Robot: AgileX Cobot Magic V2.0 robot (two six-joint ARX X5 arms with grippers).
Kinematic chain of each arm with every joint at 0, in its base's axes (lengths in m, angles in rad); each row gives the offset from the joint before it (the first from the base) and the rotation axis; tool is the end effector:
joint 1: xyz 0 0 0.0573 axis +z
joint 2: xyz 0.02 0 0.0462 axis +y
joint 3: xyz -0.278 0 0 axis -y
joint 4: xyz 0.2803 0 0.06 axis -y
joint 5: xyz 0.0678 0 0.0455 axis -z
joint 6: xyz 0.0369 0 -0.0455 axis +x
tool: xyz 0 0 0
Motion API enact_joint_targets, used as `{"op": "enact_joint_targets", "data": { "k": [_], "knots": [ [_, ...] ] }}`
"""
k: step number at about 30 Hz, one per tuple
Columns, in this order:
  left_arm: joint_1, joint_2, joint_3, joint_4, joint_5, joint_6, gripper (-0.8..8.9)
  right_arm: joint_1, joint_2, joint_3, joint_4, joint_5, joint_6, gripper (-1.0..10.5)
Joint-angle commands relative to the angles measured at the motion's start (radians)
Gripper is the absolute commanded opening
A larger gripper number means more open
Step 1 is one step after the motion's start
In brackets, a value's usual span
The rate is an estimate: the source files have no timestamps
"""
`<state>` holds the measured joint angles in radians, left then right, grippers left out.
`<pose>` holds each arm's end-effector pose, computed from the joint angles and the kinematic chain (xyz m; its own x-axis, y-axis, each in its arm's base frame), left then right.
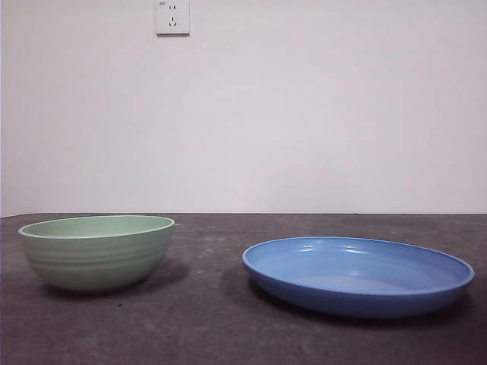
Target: Place the green bowl on the blue plate
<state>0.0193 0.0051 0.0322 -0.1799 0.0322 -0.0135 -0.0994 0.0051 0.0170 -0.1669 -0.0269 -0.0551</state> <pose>0.1240 0.0012 0.1566 0.9883 -0.0131 -0.1521 0.0105 0.9998 -0.0182 0.1245 -0.0114 0.1521 0.9854 -0.0712 -0.1543 0.0642 0.9967 -0.0503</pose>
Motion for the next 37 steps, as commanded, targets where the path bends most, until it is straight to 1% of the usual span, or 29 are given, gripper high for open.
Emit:
{"op": "enact_joint_targets", "data": {
  "k": [1, 3, 5, 10, 12, 14, 16, 19, 24, 29, 31, 34, 37],
  "knots": [
    [0.003, -0.002, -0.021, -0.006, 0.000, -0.003, 0.21, -0.001, -0.002, -0.006, 0.020, -0.002, -0.004, 0.4],
    [0.003, -0.002, -0.021, -0.006, 0.000, -0.003, 0.21, -0.001, -0.002, -0.006, 0.029, -0.011, 0.008, 0.4],
    [0.003, -0.002, -0.021, -0.005, 0.000, -0.003, 0.19, -0.001, -0.002, -0.006, 0.030, -0.035, 0.047, 0.4],
    [0.003, -0.002, -0.021, 0.000, 0.000, -0.003, 0.18, -0.001, -0.002, -0.006, 0.036, -0.038, 0.114, 0.4],
    [0.003, -0.002, -0.021, 0.001, 0.000, -0.003, 0.18, -0.001, -0.002, -0.006, 0.047, -0.039, 0.159, 0.4],
    [0.003, -0.002, -0.020, 0.002, 0.000, -0.007, 0.18, -0.001, -0.002, -0.002, 0.069, -0.064, 0.195, 0.4],
    [0.003, -0.001, -0.016, 0.008, 0.000, -0.039, 0.18, -0.001, -0.001, 0.016, 0.070, -0.084, 0.224, 0.1],
    [-0.002, 0.001, 0.007, 0.024, 0.001, -0.101, 0.18, -0.001, -0.001, 0.056, 0.069, -0.085, 0.286, 0.1],
    [-0.009, 0.024, 0.087, 0.041, 0.001, -0.156, 0.18, 0.000, 0.006, 0.150, 0.053, -0.095, 0.378, 0.1],
    [-0.019, 0.116, 0.199, 0.038, 0.002, -0.209, 0.18, 0.000, 0.068, 0.265, 0.011, -0.171, 0.442, 0.1],
    [-0.029, 0.169, 0.254, 0.038, 0.015, -0.217, 0.18, 0.000, 0.108, 0.321, -0.024, -0.217, 0.442, 0.1],
    [-0.043, 0.254, 0.342, 0.027, 0.069, -0.217, 0.18, 0.000, 0.173, 0.403, -0.072, -0.289, 0.441, 0.1],
    [-0.060, 0.345, 0.447, -0.027, 0.121, -0.216, 0.18, 0.000, 0.244, 0.485, -0.111, -0.367, 0.440, 0.1]
  ]
}}
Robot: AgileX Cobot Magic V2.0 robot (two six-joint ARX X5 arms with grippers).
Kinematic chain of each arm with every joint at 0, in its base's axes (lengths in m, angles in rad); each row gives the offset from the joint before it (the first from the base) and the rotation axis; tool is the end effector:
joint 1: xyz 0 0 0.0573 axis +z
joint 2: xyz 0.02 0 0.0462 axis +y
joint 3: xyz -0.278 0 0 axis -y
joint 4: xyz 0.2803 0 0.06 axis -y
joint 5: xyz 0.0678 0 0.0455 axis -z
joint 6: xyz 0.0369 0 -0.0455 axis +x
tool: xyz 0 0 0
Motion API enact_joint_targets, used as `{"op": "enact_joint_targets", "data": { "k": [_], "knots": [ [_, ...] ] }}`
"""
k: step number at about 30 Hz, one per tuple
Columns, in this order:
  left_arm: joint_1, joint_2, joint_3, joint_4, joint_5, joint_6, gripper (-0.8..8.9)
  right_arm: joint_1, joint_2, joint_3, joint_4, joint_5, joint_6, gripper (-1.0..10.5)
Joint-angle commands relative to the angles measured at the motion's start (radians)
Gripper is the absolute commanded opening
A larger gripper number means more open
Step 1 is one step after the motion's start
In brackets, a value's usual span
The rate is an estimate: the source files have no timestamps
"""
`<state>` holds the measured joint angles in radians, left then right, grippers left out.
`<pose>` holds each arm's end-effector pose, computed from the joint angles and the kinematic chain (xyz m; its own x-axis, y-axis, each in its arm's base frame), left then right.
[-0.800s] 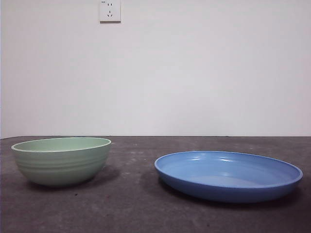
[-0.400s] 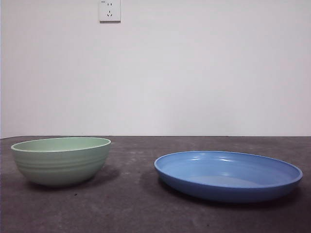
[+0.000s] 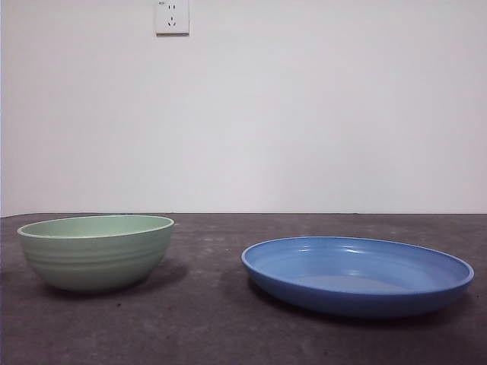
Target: Place the green bowl on the blue plate
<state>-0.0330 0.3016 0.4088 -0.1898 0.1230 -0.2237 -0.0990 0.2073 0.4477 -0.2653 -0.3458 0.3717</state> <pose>0.1307 -0.0088 0.2671 0.9845 -0.1553 -0.0819 0.1328 0.9639 -0.2310 0.1091 0.0017 0.2832 0.9694 0.2443 -0.0234 -0.2185 0.9026 0.3709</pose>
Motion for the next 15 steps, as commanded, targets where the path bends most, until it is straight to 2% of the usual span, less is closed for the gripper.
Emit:
{"op": "enact_joint_targets", "data": {
  "k": [1, 8, 15],
  "knots": [
    [-0.013, 0.077, 0.103, -0.035, 0.048, -0.006, 0.18, 0.000, 0.063, 0.080, -0.026, -0.072, 0.013, 0.1],
    [-0.063, 0.261, 0.314, -0.153, 0.222, -0.006, 0.18, 0.009, 0.193, 0.257, -0.153, -0.225, -0.011, 0.1],
    [-0.154, 0.406, 0.482, -0.285, 0.334, 0.039, 0.18, 0.113, 0.275, 0.402, -0.261, -0.234, -0.116, 0.1]
  ]
}}
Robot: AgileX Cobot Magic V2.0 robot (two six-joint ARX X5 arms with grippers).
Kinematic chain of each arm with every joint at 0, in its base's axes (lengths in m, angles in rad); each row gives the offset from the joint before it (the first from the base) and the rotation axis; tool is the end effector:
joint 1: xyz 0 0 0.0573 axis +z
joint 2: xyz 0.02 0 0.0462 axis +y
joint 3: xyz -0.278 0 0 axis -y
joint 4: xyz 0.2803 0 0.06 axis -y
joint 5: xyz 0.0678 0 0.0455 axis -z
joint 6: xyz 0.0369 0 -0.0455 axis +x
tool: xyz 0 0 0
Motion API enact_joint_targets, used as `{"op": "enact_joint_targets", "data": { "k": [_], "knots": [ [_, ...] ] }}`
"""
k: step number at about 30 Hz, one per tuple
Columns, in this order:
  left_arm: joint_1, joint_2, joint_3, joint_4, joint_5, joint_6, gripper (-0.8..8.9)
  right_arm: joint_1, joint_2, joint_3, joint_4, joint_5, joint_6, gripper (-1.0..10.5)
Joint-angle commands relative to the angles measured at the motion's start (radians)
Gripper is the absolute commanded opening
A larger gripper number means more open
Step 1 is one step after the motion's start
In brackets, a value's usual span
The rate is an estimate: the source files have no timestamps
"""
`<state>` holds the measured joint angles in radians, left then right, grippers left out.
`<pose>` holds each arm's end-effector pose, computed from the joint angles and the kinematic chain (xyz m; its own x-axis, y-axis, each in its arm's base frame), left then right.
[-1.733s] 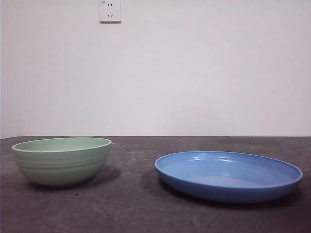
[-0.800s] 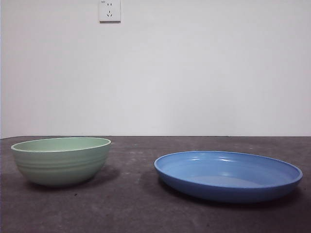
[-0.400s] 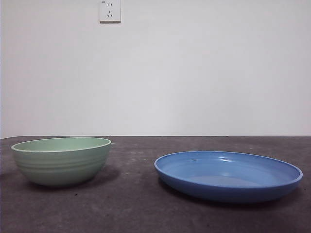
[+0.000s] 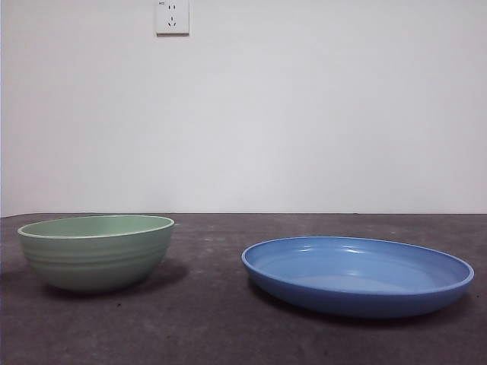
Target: Place the green bowl on the blue plate
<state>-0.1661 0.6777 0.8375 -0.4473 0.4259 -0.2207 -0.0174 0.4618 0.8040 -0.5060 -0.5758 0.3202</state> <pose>0.1630 -0.0428 0.3529 0.7930 -0.5518 -0.2582 0.4669 0.8227 -0.3242 0.1128 0.0181 0.3618 0.8369 0.5300 -0.1368 -0.4447 0.8040 0.3948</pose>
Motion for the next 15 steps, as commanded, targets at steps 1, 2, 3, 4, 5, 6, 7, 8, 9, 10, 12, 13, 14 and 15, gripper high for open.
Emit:
{"op": "enact_joint_targets", "data": {
  "k": [1, 2, 3, 4, 5, 6, 7, 8, 9, 10, 12, 13, 14, 15],
  "knots": [
    [-0.034, 0.045, 0.074, -0.048, 0.049, 0.047, 0.18, 0.045, 0.029, 0.061, -0.037, -0.004, -0.078, 0.1],
    [-0.048, 0.062, 0.098, -0.072, 0.067, 0.058, 0.18, 0.068, 0.045, 0.087, -0.072, -0.004, -0.104, 0.1],
    [-0.062, 0.078, 0.121, -0.096, 0.079, 0.065, 0.18, 0.085, 0.060, 0.110, -0.104, -0.004, -0.122, 0.1],
    [-0.075, 0.090, 0.142, -0.117, 0.086, 0.071, 0.18, 0.100, 0.074, 0.130, -0.132, -0.003, -0.134, 0.1],
    [-0.090, 0.105, 0.165, -0.139, 0.092, 0.076, 0.18, 0.116, 0.090, 0.151, -0.166, -0.004, -0.150, 0.1],
    [-0.105, 0.117, 0.187, -0.159, 0.092, 0.079, 0.18, 0.130, 0.107, 0.172, -0.198, -0.003, -0.164, 0.1],
    [-0.118, 0.127, 0.203, -0.171, 0.092, 0.082, 0.18, 0.143, 0.120, 0.188, -0.221, -0.004, -0.177, 0.1],
    [-0.134, 0.137, 0.220, -0.183, 0.092, 0.082, 0.18, 0.157, 0.134, 0.203, -0.243, -0.003, -0.187, 0.1],
    [-0.146, 0.145, 0.234, -0.192, 0.092, 0.082, 0.19, 0.169, 0.146, 0.215, -0.259, -0.004, -0.193, 0.1],
    [-0.162, 0.153, 0.246, -0.200, 0.093, 0.082, 0.19, 0.183, 0.159, 0.227, -0.276, -0.003, -0.198, 0.1],
    [-0.192, 0.166, 0.260, -0.209, 0.092, 0.083, 0.19, 0.208, 0.181, 0.243, -0.299, -0.004, -0.203, 0.1],
    [-0.208, 0.173, 0.263, -0.214, 0.092, 0.086, 0.19, 0.222, 0.192, 0.247, -0.308, -0.004, -0.203, 0.1],
    [-0.225, 0.179, 0.263, -0.219, 0.092, 0.089, 0.19, 0.237, 0.201, 0.248, -0.315, -0.004, -0.205, 0.1],
    [-0.240, 0.185, 0.263, -0.224, 0.092, 0.093, 0.19, 0.250, 0.208, 0.248, -0.323, -0.004, -0.209, 0.1]
  ]
}}
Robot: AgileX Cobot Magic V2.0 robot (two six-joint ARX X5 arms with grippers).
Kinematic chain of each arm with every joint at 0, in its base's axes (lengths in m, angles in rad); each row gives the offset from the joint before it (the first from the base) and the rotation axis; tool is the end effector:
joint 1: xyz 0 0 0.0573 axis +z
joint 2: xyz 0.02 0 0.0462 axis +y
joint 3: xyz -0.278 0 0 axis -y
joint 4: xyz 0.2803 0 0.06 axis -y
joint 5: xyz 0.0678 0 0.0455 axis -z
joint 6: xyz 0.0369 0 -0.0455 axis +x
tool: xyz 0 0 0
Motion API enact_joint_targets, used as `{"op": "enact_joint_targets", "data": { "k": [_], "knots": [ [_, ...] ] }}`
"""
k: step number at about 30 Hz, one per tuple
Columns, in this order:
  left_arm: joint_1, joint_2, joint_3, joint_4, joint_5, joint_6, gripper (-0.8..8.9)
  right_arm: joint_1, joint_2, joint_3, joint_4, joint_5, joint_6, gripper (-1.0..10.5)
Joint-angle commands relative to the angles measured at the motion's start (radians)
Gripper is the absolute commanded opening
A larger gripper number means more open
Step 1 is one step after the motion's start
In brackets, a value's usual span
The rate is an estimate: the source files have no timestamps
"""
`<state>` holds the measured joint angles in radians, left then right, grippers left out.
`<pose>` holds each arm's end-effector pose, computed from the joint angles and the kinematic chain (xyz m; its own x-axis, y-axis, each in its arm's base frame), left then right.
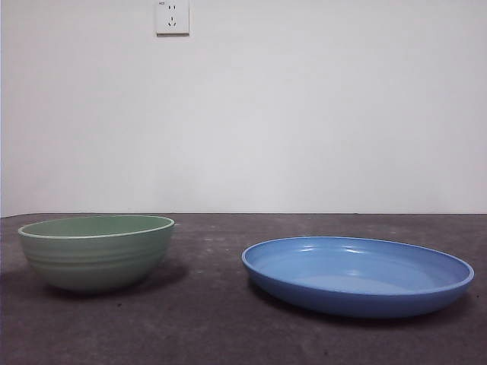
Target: Place the green bowl on the blue plate
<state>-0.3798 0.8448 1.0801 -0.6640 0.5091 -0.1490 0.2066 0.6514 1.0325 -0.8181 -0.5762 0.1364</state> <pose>0.1651 -0.0853 0.3935 0.5569 -0.7471 -0.3630 0.6700 0.6623 -0.3354 0.1195 0.0456 0.3902 0.6318 0.6891 -0.3549 -0.5927 0.7246 0.3516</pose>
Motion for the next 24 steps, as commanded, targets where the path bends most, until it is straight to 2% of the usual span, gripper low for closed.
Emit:
{"op": "enact_joint_targets", "data": {
  "k": [1, 7, 15, 18, 19, 22, 24],
  "knots": [
    [-0.043, 0.025, 0.021, -0.015, 0.009, 0.035, 0.19, 0.041, 0.027, 0.019, -0.023, -0.003, -0.035, 0.1],
    [-0.093, 0.044, 0.020, -0.033, 0.009, 0.059, 0.20, 0.097, 0.055, 0.019, -0.070, 0.001, -0.090, 0.1],
    [-0.093, 0.044, 0.020, -0.034, 0.008, 0.086, 0.59, 0.098, 0.053, 0.019, -0.043, 0.023, -0.093, 0.1],
    [-0.093, 0.046, 0.020, -0.034, 0.008, 0.085, 2.20, 0.098, 0.053, 0.019, -0.043, 0.027, -0.096, 0.2],
    [-0.093, 0.046, 0.020, -0.034, 0.008, 0.085, 2.95, 0.098, 0.054, 0.019, -0.043, 0.027, -0.096, 0.7],
    [-0.093, 0.050, 0.020, -0.034, 0.008, 0.085, 5.23, 0.098, 0.056, 0.019, -0.043, 0.027, -0.095, 2.8],
    [-0.093, 0.052, 0.020, -0.034, 0.008, 0.085, 6.35, 0.098, 0.056, 0.019, -0.043, 0.027, -0.095, 4.2]
  ]
}}
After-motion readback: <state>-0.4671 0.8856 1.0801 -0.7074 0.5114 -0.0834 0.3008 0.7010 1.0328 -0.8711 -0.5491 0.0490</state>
